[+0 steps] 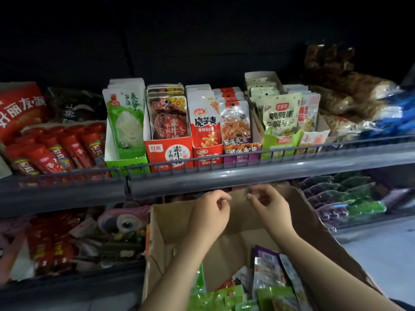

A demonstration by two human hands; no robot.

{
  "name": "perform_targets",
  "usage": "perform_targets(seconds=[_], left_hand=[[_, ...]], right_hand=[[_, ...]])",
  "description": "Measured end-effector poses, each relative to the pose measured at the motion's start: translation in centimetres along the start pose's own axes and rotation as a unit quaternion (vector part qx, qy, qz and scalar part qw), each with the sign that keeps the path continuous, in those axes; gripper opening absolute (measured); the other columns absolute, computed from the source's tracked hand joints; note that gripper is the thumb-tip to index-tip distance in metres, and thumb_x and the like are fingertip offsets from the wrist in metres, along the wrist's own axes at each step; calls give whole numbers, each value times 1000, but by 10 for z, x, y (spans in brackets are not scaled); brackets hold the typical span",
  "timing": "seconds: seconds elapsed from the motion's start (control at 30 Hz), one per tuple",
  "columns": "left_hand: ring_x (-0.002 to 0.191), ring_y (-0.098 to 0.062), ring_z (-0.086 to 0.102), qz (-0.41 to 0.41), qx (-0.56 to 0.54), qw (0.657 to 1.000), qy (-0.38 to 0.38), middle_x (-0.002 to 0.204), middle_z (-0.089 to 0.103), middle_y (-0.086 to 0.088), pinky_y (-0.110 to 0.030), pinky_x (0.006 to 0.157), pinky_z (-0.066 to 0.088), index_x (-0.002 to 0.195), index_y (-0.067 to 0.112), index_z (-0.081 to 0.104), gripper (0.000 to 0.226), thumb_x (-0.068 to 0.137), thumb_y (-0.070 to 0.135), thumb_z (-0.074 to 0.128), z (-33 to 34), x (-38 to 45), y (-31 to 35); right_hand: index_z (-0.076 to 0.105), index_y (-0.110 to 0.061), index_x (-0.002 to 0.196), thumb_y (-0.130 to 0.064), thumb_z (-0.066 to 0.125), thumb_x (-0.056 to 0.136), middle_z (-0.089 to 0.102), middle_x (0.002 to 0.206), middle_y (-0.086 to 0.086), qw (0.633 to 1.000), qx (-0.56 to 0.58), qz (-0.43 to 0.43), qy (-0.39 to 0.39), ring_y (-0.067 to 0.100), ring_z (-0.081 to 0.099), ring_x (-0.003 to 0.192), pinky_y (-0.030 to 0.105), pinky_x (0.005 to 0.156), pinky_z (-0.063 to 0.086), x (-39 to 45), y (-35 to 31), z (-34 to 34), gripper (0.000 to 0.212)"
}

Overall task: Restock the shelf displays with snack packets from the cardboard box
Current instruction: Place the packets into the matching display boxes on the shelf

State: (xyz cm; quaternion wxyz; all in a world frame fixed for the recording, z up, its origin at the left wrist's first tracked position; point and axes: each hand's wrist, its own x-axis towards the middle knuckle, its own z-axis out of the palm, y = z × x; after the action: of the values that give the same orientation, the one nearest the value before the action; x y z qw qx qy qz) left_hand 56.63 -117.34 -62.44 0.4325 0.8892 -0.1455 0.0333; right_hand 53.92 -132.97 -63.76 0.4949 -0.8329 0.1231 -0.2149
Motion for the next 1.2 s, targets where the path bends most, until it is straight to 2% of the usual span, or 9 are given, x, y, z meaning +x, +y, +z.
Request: perform_targets(seconds=[0.2,0.43,0.6,0.67,0.77,0.93,1.03,1.13,1.2], left_hand=[[89,-13,62,-94,4,982,-161,98,67,2,-22,72,46,102,19,68,23,89,12,50,56,-18,-21],[109,-17,58,-207,15,932,-296,119,62,0,-23,89,44,117,17,63,29,92,13,47,109,-43,-64],[70,-19,70,-325,-88,883,-328,83,70,-1,-37,67,56,93,21,61,11,92,14,52,133,-57,-79],[54,-17,67,-371,-137,858,-327,61,67,-2,-26,46,49,82,17,57,17,94,7,48,142,-64,-77],[47,-19,64,-423,-190,836,-293,47,61,0,-23,44,45,75,12,59,18,90,5,55,149,-72,-69],[46,-22,60,-446,-193,847,-215,64,65,-9,-27,47,47,54,12,73,24,76,5,66,145,-77,-65],[70,-8,67,-445,-140,860,-206,71,69,7,-25,77,55,44,24,70,25,68,24,74,141,-73,-65],[94,-9,61,-431,-155,874,-161,98,66,7,-17,82,46,85,12,75,17,80,27,68,128,-67,-55],[86,-21,64,-445,-206,862,-131,91,69,-6,-24,74,52,92,5,68,8,88,10,63,112,-64,-42]], right_hand=[[64,-17,108,-21,66,87,65,93,-3,974,-144,117,-128,9,58,81,10,61,36,-17,79,5,22],[61,-17,115,-27,60,86,64,118,6,863,-302,209,-347,22,59,107,23,79,42,-26,141,13,31],[55,-14,123,-26,55,88,60,125,9,848,-338,204,-354,26,55,116,23,89,41,-27,149,19,37],[56,-14,120,-25,54,87,62,123,9,852,-340,209,-338,26,56,115,23,89,42,-28,154,21,35],[59,-15,117,-27,52,89,64,118,7,862,-328,220,-318,24,58,111,22,85,43,-30,154,21,31],[63,-19,106,-29,56,89,67,113,5,885,-270,235,-298,21,60,106,22,76,41,-28,148,19,20],[65,-15,109,-27,59,89,67,111,5,899,-245,228,-283,19,61,101,21,68,35,-23,137,16,25],[66,-21,95,-23,61,89,68,100,1,920,-201,223,-251,11,60,85,19,69,42,-19,121,10,9],[65,-25,86,-23,64,87,67,95,-2,937,-169,209,-225,10,60,85,17,69,42,-15,109,4,2]])
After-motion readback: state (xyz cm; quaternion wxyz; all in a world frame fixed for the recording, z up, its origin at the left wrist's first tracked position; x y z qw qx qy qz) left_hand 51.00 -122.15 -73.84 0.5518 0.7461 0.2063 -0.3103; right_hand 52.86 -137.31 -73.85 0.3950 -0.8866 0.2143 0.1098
